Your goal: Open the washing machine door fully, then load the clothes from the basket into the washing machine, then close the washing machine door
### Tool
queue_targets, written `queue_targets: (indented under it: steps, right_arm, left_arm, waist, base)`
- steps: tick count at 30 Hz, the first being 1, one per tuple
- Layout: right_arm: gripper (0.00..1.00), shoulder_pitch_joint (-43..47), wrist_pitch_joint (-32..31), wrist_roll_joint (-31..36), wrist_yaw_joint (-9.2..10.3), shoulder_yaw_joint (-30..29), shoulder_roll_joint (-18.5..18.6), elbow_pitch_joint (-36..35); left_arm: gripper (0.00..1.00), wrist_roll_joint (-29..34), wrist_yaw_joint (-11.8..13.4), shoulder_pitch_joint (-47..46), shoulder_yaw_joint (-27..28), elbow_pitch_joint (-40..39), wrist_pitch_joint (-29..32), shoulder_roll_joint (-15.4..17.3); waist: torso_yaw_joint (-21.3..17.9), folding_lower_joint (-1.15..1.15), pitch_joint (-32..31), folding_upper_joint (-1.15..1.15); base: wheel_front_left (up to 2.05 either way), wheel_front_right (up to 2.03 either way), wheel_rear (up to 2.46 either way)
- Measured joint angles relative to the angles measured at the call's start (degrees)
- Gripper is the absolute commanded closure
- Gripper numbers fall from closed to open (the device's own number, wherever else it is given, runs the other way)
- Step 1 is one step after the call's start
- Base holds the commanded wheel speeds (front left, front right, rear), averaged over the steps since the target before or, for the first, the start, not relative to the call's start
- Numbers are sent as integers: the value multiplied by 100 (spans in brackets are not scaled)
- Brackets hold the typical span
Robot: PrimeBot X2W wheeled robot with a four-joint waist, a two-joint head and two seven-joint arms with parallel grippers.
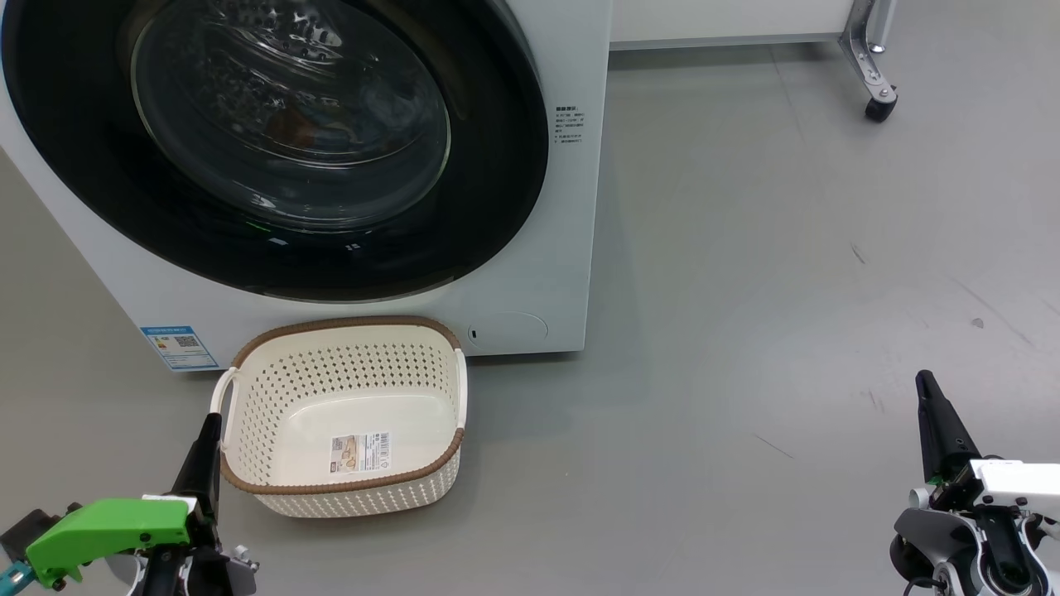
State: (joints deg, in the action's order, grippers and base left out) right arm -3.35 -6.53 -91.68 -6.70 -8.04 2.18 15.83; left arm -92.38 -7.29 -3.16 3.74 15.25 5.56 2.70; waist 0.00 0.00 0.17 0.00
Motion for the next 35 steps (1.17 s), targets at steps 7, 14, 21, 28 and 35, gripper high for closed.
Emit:
queue_targets:
  steps: [7, 14, 21, 28, 35]
  right_arm:
    - [100, 0, 0, 0, 0, 0, 0, 0]
    - [100, 0, 0, 0, 0, 1, 0, 0]
    - [100, 0, 0, 0, 0, 1, 0, 0]
    - [100, 0, 0, 0, 0, 2, 0, 0]
    - [100, 0, 0, 0, 0, 2, 0, -1]
  left_arm:
    - [100, 0, 0, -3, 1, 1, 0, -1]
    - [100, 0, 0, -4, 2, 1, 1, -1]
    - [100, 0, 0, -5, 3, 1, 1, -1]
    - [100, 0, 0, -5, 5, 1, 1, -2]
    - [100, 0, 0, -6, 7, 1, 1, -2]
  waist:
    - [0, 0, 0, 0]
    - [0, 0, 0, 0]
    - [0, 0, 0, 0]
    - [0, 0, 0, 0]
    - [0, 0, 0, 0]
  base:
    - [0, 0, 0]
    - [0, 0, 0]
    - [0, 0, 0]
    - [0, 0, 0]
    - [0, 0, 0]
